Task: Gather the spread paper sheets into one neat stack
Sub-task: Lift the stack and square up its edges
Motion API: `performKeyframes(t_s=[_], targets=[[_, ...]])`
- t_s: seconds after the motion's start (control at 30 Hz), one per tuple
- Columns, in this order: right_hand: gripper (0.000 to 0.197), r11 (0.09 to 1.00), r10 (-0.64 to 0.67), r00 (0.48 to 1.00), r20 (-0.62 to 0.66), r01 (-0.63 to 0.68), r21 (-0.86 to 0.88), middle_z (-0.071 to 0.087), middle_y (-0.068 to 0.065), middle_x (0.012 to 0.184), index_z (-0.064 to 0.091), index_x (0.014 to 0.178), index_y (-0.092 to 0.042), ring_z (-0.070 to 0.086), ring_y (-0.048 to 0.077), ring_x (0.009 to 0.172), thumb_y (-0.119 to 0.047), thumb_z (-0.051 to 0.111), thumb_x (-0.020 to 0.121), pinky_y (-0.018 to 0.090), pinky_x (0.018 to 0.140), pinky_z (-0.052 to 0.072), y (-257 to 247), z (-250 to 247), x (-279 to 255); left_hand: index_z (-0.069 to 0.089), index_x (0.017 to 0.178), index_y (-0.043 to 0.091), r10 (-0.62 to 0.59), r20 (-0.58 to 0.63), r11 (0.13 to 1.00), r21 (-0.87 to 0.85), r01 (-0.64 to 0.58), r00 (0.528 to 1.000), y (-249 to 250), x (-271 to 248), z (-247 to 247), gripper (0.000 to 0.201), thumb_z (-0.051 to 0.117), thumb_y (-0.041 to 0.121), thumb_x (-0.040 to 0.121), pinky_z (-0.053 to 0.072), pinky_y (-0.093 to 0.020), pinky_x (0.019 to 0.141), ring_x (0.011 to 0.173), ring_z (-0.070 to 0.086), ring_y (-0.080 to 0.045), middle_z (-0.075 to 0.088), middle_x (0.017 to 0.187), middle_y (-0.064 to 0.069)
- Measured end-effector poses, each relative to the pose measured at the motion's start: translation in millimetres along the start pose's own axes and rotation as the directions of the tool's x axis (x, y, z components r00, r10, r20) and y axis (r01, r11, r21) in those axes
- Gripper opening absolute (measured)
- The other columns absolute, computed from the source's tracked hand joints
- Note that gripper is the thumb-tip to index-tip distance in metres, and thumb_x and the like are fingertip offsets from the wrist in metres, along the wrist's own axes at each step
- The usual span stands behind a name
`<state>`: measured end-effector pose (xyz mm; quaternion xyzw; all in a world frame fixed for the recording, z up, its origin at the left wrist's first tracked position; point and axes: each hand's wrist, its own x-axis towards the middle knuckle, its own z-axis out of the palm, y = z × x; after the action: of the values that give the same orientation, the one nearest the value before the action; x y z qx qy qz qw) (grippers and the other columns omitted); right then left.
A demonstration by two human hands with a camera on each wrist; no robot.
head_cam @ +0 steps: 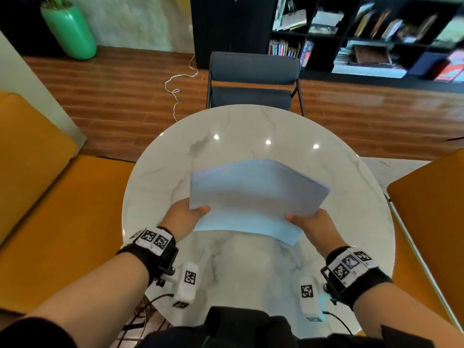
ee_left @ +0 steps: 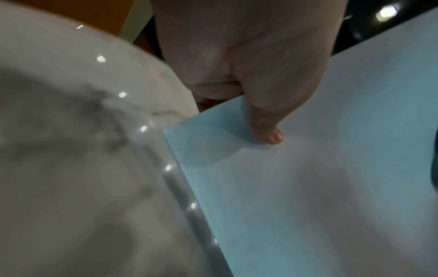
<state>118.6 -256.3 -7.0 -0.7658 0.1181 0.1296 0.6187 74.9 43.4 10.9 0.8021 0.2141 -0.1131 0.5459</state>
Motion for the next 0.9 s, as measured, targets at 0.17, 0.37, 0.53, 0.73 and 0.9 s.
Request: performKeyframes(t_s=[0.17, 0.37, 0.53, 0.73, 0.9], targets=[[0.026, 0.984, -0.164, 0.986, -0.018, 0.165, 0.062, 0.074, -0.003, 0.081, 0.068, 0.092, -0.015, 0.069, 0.012, 0.075, 0.007, 0.068, 0.078, 0.033, 0.076, 0.053, -41, -25, 9, 0.068, 0.109, 0.02, 0.152, 0.01, 0.95, 0.274, -0.149, 0.988, 39, 8, -39, 0.022, 0.058, 0.026, 0.09, 0.048, -0.035, 0.087, 0.1, 0.062, -0.027, 0.068, 0.108, -0.007], [0.04, 0.918, -0.271, 0.933, 0.236, 0.324, -0.23, 0.071, 0.003, 0.088, 0.065, 0.103, -0.024, 0.066, 0.017, 0.085, -0.005, 0.079, 0.072, 0.03, 0.09, 0.05, -104, -25, 3, 0.066, 0.103, 0.017, 0.266, 0.207, 0.587, 0.74, -0.328, 0.942, 99, 2, -56, 0.024, 0.051, 0.034, 0.094, 0.045, -0.034, 0.082, 0.094, 0.058, -0.026, 0.068, 0.104, -0.009], [0.033, 0.867, -0.211, 0.879, 0.427, 0.37, -0.333, 0.074, 0.002, 0.093, 0.072, 0.103, -0.023, 0.069, 0.008, 0.082, -0.015, 0.081, 0.072, 0.028, 0.081, 0.055, -131, 6, -24, 0.064, 0.096, 0.018, 0.273, 0.384, 0.392, 0.793, -0.467, 0.882, 133, -11, -49, 0.022, 0.052, 0.035, 0.093, 0.042, -0.032, 0.078, 0.087, 0.054, -0.022, 0.061, 0.091, -0.002], [0.02, 0.95, -0.216, 0.939, 0.266, 0.265, -0.164, 0.075, 0.02, 0.091, 0.074, 0.092, -0.001, 0.072, 0.034, 0.081, -0.01, 0.078, 0.074, 0.042, 0.079, 0.057, -119, 0, -26, 0.062, 0.099, 0.024, 0.311, 0.285, 0.579, 0.7, -0.419, 0.906, 137, -4, -63, 0.027, 0.066, 0.044, 0.081, 0.037, -0.02, 0.063, 0.088, 0.057, -0.015, 0.062, 0.093, 0.007], [0.073, 0.955, -0.207, 0.953, 0.219, 0.148, 0.259, 0.076, 0.017, 0.089, 0.074, 0.09, -0.001, 0.073, 0.032, 0.078, -0.036, 0.095, 0.03, 0.037, 0.067, 0.06, -101, -23, -17, 0.055, 0.125, 0.033, 0.317, 0.147, 0.948, -0.069, -0.31, 0.937, 92, 18, -63, 0.061, 0.079, 0.043, 0.07, 0.046, -0.035, 0.097, 0.116, 0.061, -0.019, 0.066, 0.122, 0.004]])
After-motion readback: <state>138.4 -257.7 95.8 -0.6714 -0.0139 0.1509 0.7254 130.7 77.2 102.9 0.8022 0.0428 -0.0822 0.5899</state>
